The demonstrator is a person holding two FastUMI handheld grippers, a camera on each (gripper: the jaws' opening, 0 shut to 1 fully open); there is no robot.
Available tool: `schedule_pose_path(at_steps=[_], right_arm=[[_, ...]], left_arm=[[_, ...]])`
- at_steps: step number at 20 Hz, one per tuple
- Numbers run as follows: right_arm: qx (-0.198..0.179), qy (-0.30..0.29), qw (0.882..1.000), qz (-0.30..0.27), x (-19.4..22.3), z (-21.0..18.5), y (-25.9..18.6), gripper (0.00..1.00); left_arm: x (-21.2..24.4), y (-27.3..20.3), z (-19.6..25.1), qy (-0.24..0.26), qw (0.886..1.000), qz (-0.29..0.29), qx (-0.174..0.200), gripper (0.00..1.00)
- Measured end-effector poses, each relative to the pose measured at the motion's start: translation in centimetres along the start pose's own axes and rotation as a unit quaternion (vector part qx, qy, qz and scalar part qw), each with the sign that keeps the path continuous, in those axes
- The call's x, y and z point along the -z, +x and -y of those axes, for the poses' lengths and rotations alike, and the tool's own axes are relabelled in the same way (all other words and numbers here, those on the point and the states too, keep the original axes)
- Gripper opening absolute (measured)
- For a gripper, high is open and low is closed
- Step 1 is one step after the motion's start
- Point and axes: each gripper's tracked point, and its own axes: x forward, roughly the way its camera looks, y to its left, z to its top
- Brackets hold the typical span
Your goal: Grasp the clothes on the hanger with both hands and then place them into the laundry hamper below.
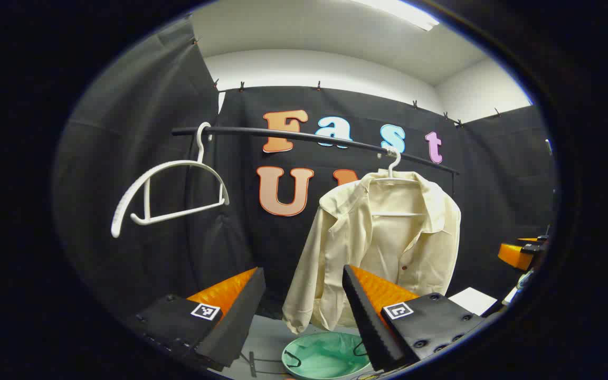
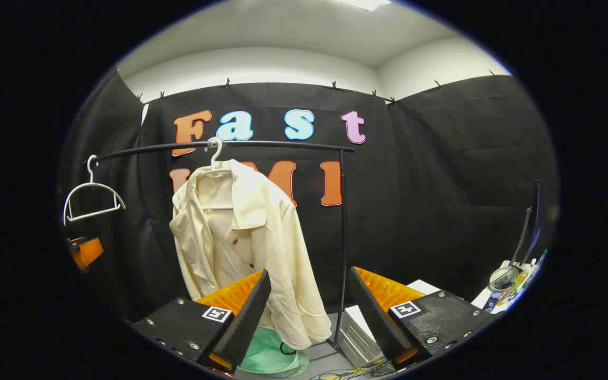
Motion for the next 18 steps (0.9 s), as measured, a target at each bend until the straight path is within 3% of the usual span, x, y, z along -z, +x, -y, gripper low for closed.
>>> schedule_pose_path(at_steps=[5,6,8,9,11,18], right_arm=[[0.019,-0.010,1.000,0.008,0.2,-4.0,0.7,0.94],[0.022,-0.011,1.000,0.004,0.4,-4.6,0.7,0.94],[0.019,-0.012,1.000,0.005,0.3,-5.8,0.9,0.94],[0.016,-0.013,1.000,0.007,0.3,-6.3,1.0,0.94],[0.010,-0.019,1.000,-0.007,0.9,-6.5,1.4,0.93],[0.009,-0.006,1.000,-0.013,1.4,-7.6,0.2,0.94]], left_arm=[[0.8,3.2,-2.7,-0.014,1.000,-0.005,0.018,0.93],[1.1,3.6,-2.6,-0.014,0.999,-0.012,0.027,1.00],[1.0,4.1,-2.9,-0.005,0.999,-0.015,0.035,0.93],[0.7,4.3,-3.0,-0.002,0.999,-0.011,0.033,0.97],[0.7,4.6,-3.1,-0.005,1.000,-0.010,0.027,0.93],[1.6,2.9,-2.1,-0.004,0.999,-0.022,0.045,0.96]])
